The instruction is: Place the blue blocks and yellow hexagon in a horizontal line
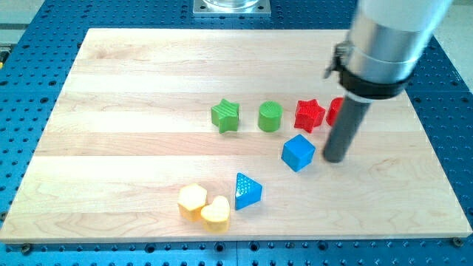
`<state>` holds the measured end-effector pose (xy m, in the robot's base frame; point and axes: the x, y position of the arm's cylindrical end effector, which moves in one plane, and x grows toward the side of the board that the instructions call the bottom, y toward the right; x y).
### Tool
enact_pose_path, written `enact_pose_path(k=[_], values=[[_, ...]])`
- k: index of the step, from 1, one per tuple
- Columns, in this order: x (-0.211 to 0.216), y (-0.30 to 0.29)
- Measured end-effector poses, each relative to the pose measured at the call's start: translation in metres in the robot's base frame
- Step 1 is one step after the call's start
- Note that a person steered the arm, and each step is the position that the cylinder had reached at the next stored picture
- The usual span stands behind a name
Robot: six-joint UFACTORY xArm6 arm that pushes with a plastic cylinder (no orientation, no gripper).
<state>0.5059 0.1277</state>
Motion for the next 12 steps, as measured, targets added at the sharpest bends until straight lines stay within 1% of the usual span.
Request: enact_pose_path(k=[1, 2, 3, 4, 5, 7, 8, 9, 10, 11, 12], values=[[0.000, -0.048], [0.035, -0.039], [0.068, -0.045], [0.069, -0.109], [0.071, -0.136], [0.071, -0.170], [0.072, -0.079], [0.113, -0.030], [0.113, -0.035], [0.113, -0.062], [0.113, -0.117]])
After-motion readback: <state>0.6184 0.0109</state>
